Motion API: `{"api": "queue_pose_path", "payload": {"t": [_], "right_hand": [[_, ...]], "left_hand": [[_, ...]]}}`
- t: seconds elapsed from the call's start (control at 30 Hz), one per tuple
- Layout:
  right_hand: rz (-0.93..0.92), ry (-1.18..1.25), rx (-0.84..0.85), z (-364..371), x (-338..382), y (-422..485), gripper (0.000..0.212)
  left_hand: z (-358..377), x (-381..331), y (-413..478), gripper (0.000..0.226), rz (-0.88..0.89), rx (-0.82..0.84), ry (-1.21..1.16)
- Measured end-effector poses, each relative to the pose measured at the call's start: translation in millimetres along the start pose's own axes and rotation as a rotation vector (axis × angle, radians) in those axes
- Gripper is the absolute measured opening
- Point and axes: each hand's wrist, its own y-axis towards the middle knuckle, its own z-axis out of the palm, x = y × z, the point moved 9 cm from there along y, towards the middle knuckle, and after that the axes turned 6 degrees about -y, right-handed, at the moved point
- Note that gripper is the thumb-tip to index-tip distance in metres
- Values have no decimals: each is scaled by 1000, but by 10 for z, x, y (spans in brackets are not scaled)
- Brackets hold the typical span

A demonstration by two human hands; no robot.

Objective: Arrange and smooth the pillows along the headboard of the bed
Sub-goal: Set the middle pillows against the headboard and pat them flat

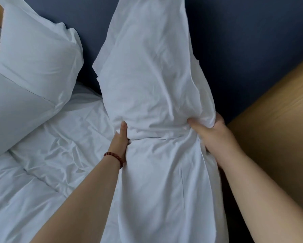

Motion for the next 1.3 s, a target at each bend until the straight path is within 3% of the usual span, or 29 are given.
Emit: {"api": "queue_pose_path", "payload": {"t": [0.07,0.17,0.27,0.37,0.5,0.7,0.83,0.93,1.13,1.3], "right_hand": [[-44,-80,-13,-11,178,-193,123],[-82,-239,-96,109,199,-272,134],[-53,-284,-199,118,-8,-57,131],[2,-294,-186,115,-216,213,124],[-29,-337,-199,122,-391,464,119],[-68,-281,-207,221,-657,629,116],[-45,-246,-169,282,-687,614,103],[-23,-209,-141,306,-653,563,86],[-120,-62,-110,346,-283,305,77],[-190,47,-79,281,120,74,72]], "left_hand": [[78,11,-75,99,-2,-15,-40],[170,-15,-173,97,71,-13,-59],[88,-60,-159,88,118,-8,-79],[-107,-83,-35,92,142,-72,-68],[-97,13,177,50,72,-58,-199],[-155,250,445,88,-50,-104,-292],[-190,183,330,110,20,-107,-335],[-285,57,216,106,80,-137,-340],[-349,-519,-325,105,223,-117,-305],[-547,-1031,-861,110,361,-234,-152]]}}
